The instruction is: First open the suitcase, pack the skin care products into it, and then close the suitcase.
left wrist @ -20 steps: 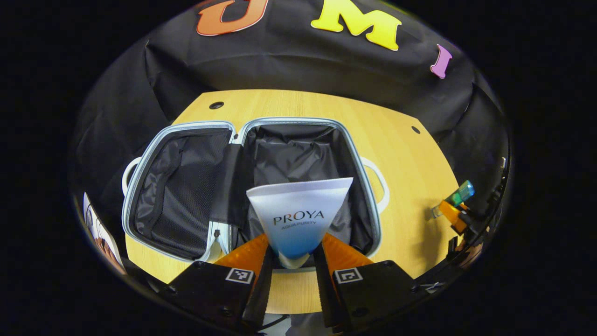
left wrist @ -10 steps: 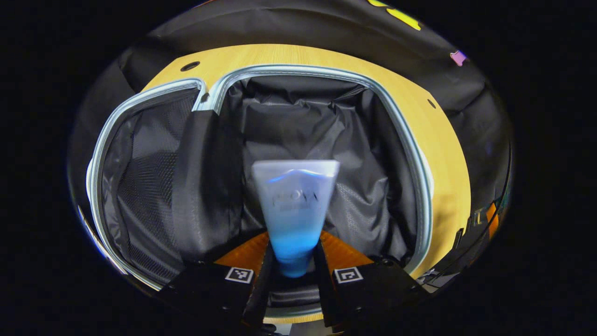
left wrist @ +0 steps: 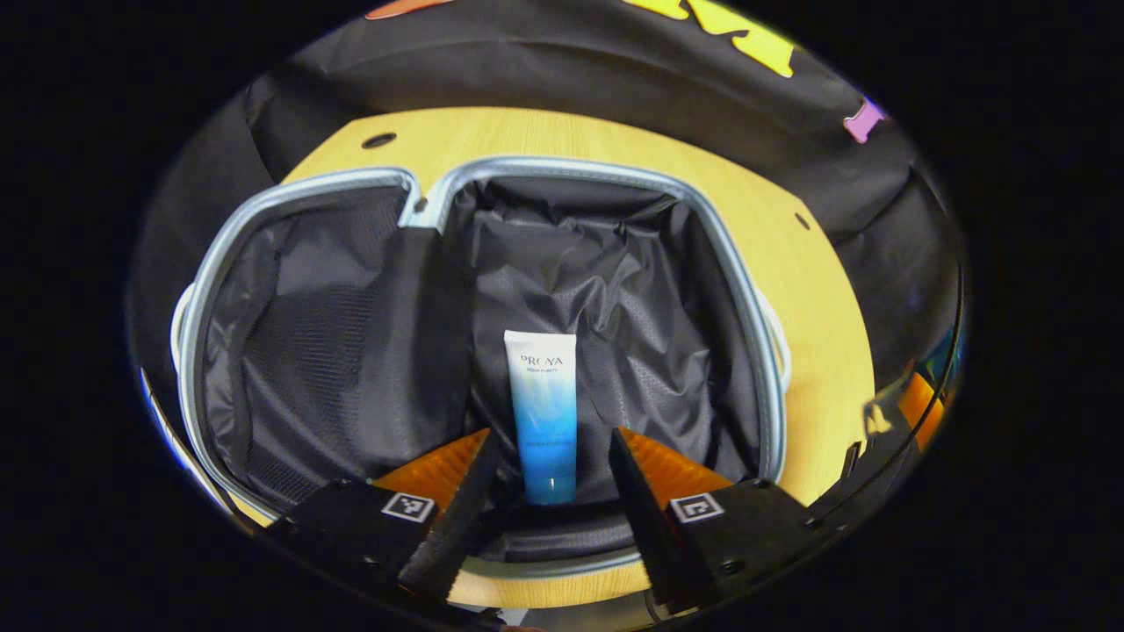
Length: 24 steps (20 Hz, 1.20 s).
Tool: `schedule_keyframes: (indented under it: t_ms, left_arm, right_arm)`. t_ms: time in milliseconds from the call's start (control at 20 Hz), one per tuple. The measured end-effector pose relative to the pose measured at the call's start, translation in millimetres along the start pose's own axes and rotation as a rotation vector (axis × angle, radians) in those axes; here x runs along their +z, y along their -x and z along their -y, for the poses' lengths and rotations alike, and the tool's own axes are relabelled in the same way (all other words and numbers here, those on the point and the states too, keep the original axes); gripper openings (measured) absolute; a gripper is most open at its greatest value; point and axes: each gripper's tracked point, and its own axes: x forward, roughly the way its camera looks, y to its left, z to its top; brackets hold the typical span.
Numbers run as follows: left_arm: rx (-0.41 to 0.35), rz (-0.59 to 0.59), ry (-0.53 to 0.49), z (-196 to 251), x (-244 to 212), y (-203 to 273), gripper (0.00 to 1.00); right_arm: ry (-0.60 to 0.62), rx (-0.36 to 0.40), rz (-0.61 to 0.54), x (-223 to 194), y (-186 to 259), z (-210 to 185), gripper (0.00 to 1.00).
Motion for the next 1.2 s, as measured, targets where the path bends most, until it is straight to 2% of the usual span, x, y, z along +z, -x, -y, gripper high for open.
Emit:
schedule_keyframes:
  t_ms: [100, 150, 300, 450, 500, 550, 700, 750, 850, 1050, 1200]
  left_arm:
    - [-0.016, 0.101, -0.015, -6.1, 4.6, 26.7, 0.93]
    - [-0.024, 0.158, -0.017, -10.5, 6.4, 42.9, 0.94]
    - [-0.014, 0.278, 0.017, -38.1, -3.5, 88.2, 0.95]
    - [0.04, 0.325, 0.113, -77.8, -20.3, 131.0, 0.95]
    - [0.053, 0.323, 0.158, -95.6, -27.4, 141.6, 0.95]
    - [0.068, 0.323, 0.21, -114.2, -35.0, 150.0, 0.95]
    - [0.127, 0.336, 0.351, -182.5, -48.1, 176.8, 0.95]
    - [0.15, 0.349, 0.398, -203.8, -52.3, 186.0, 0.95]
    - [0.163, 0.369, 0.482, -239.7, -60.6, 196.0, 0.95]
    - [0.147, 0.377, 0.586, -284.1, -49.8, 179.6, 0.95]
    - [0.041, 0.405, 0.725, -291.9, -30.1, 163.6, 0.95]
  right_arm:
    - [0.045, 0.031, -0.065, -5.0, -23.4, -24.6, 0.33]
    - [0.068, 0.04, -0.106, -10.9, -35.6, -34.5, 0.33]
    - [0.086, 0.07, -0.247, -37.7, -69.5, -68.6, 0.33]
    - [0.084, 0.069, -0.395, -67.9, -98.2, -96.6, 0.33]
    - [0.073, 0.059, -0.444, -77.6, -105.5, -100.9, 0.31]
    - [0.06, 0.043, -0.486, -83.6, -109.7, -102.4, 0.33]
    - [0.033, -0.044, -0.608, -99.4, -119.9, -108.0, 0.33]
    - [0.016, -0.068, -0.624, -99.9, -124.1, -108.5, 0.36]
    - [-0.03, -0.115, -0.665, -101.5, -132.8, -105.7, 0.34]
    - [-0.08, -0.191, -0.71, -112.1, -147.7, -89.9, 0.33]
    - [-0.122, -0.201, -0.71, -113.8, -149.3, -90.8, 0.37]
